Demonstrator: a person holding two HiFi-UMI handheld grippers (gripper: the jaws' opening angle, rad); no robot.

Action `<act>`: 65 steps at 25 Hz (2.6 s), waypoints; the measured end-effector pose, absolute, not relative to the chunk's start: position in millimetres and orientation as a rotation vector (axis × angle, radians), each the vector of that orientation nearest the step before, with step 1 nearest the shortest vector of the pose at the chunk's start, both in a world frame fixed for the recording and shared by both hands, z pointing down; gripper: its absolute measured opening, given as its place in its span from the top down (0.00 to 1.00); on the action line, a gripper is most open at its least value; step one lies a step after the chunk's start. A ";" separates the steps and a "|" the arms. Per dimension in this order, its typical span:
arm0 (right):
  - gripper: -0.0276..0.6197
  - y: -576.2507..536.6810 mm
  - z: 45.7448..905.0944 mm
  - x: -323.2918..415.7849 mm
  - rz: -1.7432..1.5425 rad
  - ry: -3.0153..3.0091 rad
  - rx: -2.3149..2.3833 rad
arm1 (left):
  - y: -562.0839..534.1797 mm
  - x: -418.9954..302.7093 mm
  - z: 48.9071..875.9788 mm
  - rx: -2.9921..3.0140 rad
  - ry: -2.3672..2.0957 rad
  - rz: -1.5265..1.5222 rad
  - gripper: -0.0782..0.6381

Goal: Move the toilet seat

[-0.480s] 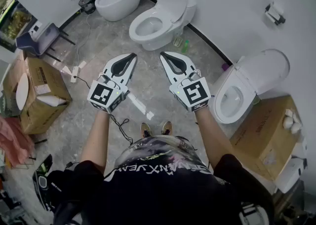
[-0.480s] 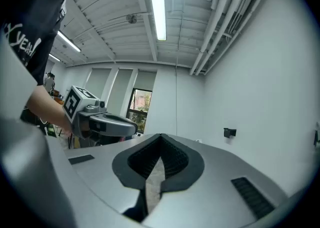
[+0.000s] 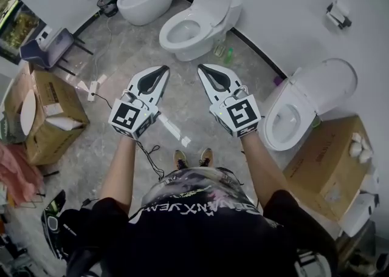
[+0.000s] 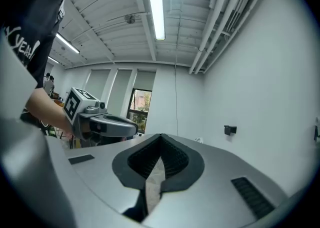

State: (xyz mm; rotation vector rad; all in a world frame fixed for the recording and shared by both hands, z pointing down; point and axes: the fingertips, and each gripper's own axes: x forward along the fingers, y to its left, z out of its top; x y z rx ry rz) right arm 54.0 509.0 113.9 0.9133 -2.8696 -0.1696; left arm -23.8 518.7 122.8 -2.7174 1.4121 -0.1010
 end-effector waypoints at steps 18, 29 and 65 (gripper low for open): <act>0.95 500.4 124.3 58.5 -0.098 -2.870 0.944 | 514.4 -14.0 123.0 -2.753 1.357 -0.068 0.84; 0.89 500.2 130.2 56.2 -0.085 -2.870 0.931 | 509.0 -15.2 131.0 -2.760 1.351 -0.101 0.76; 0.05 505.6 144.2 63.6 -0.025 -2.871 0.819 | 519.7 -14.0 152.6 -2.801 1.295 -0.205 0.16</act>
